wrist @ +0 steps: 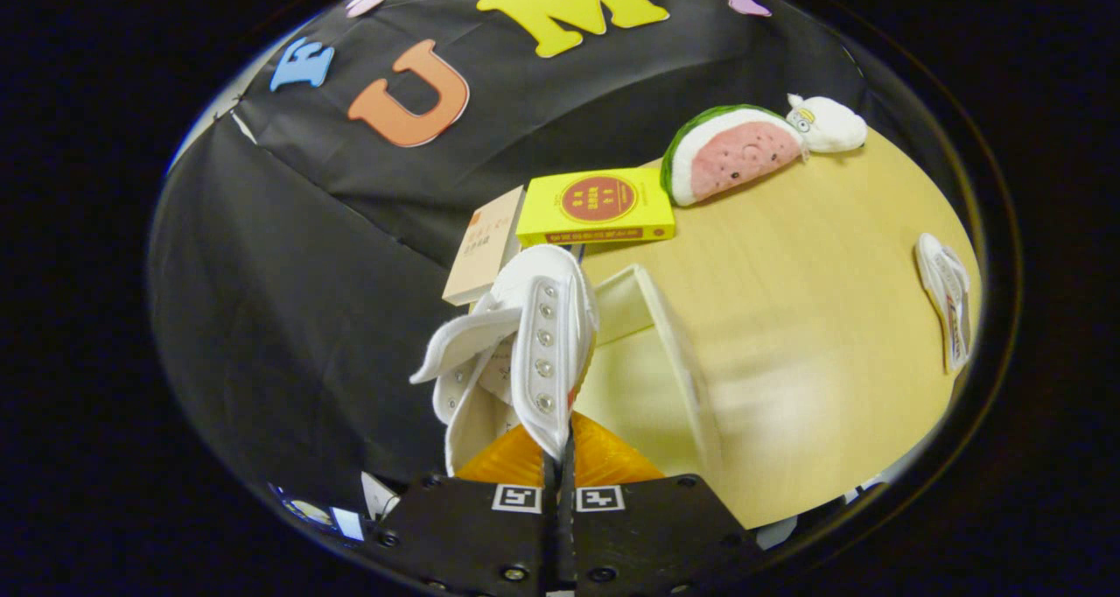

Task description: Open the storage box then place both shoes into the box .Put the left shoe in first, then the right shoe, with the right side of both shoes facing outward in a uniform manner.

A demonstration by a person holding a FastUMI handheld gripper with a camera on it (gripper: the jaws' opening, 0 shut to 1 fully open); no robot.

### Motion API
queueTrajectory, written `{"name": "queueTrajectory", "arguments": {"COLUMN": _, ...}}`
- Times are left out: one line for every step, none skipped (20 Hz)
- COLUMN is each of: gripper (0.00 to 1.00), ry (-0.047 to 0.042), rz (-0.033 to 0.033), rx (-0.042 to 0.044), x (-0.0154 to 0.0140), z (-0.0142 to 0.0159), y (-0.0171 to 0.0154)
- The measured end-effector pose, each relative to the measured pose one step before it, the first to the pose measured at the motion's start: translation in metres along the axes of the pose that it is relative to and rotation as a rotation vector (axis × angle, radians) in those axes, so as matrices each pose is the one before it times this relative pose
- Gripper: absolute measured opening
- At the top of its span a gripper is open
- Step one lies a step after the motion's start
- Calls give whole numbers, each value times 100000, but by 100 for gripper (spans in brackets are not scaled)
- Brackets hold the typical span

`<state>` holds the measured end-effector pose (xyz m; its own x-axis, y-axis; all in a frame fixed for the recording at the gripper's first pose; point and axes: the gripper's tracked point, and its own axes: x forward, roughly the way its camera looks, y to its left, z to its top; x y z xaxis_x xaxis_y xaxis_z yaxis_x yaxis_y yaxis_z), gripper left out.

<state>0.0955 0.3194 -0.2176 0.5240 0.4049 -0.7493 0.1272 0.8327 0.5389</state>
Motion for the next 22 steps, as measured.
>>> {"name": "queueTrajectory", "arguments": {"gripper": 0, "ry": 1166, "rz": -696, "rx": 182, "x": 1035, "z": -922, "y": 240}}
{"name": "queueTrajectory", "arguments": {"gripper": 0, "ry": 975, "rz": -622, "rx": 510, "x": 814, "z": -810, "y": 167}}
{"name": "queueTrajectory", "arguments": {"gripper": 0, "ry": 426, "rz": -800, "rx": 137, "x": 715, "z": -592, "y": -59}}
{"name": "queueTrajectory", "arguments": {"gripper": 0, "ry": -282, "rz": -1079, "rx": -689, "x": 542, "z": -269, "y": -243}}
{"name": "queueTrajectory", "arguments": {"gripper": 0, "ry": -312, "rz": -2013, "rx": -1655, "x": 616, "z": -363, "y": -388}}
{"name": "queueTrajectory", "arguments": {"gripper": 0, "ry": -221, "rz": -1581, "rx": -1083, "x": 586, "z": -209, "y": -206}}
{"name": "queueTrajectory", "arguments": {"gripper": 0, "ry": -278, "rz": -582, "rx": -308, "x": 385, "z": -134, "y": -150}}
{"name": "queueTrajectory", "arguments": {"gripper": 0, "ry": -246, "rz": 8, "rx": 623, "x": 495, "z": -105, "y": 20}}
{"name": "queueTrajectory", "arguments": {"gripper": 0, "ry": -331, "rz": -138, "rx": 956, "x": 416, "z": -30, "y": -67}}
{"name": "queueTrajectory", "arguments": {"gripper": 0, "ry": -476, "rz": -674, "rx": 606, "x": 402, "z": -15, "y": -205}}
{"name": "queueTrajectory", "arguments": {"gripper": 0, "ry": -780, "rz": -738, "rx": -131, "x": 272, "z": 28, "y": -143}}
{"name": "queueTrajectory", "arguments": {"gripper": 0, "ry": -738, "rz": -1039, "rx": -837, "x": 275, "z": -39, "y": -121}}
{"name": "queueTrajectory", "arguments": {"gripper": 0, "ry": -506, "rz": -758, "rx": -393, "x": 161, "z": -67, "y": -187}}
{"name": "queueTrajectory", "arguments": {"gripper": 0, "ry": -479, "rz": -277, "rx": 430, "x": 122, "z": -109, "y": -26}}
{"name": "queueTrajectory", "arguments": {"gripper": 0, "ry": 113, "rz": 419, "rx": 505, "x": 203, "z": -264, "y": 63}}
{"name": "queueTrajectory", "arguments": {"gripper": 0, "ry": 872, "rz": -95, "rx": 320, "x": 357, "z": -326, "y": -51}}
{"name": "queueTrajectory", "arguments": {"gripper": 0, "ry": 2718, "rz": -1671, "rx": 501, "x": 382, "z": -500, "y": -291}}
{"name": "queueTrajectory", "arguments": {"gripper": 0, "ry": 2268, "rz": -2706, "rx": 786, "x": 302, "z": -838, "y": -501}}
{"name": "queueTrajectory", "arguments": {"gripper": 1, "ry": 950, "rz": 2131, "rx": 783, "x": 382, "z": -408, "y": 369}}
{"name": "queueTrajectory", "arguments": {"gripper": 20, "ry": 332, "rz": 2701, "rx": 168, "x": 416, "z": -206, "y": 600}}
{"name": "queueTrajectory", "arguments": {"gripper": 39, "ry": 844, "rz": -42, "rx": -1909, "x": -520, "z": -104, "y": -60}}
{"name": "queueTrajectory", "arguments": {"gripper": 58, "ry": 565, "rz": -803, "rx": -2952, "x": -85, "z": -30, "y": 10}}
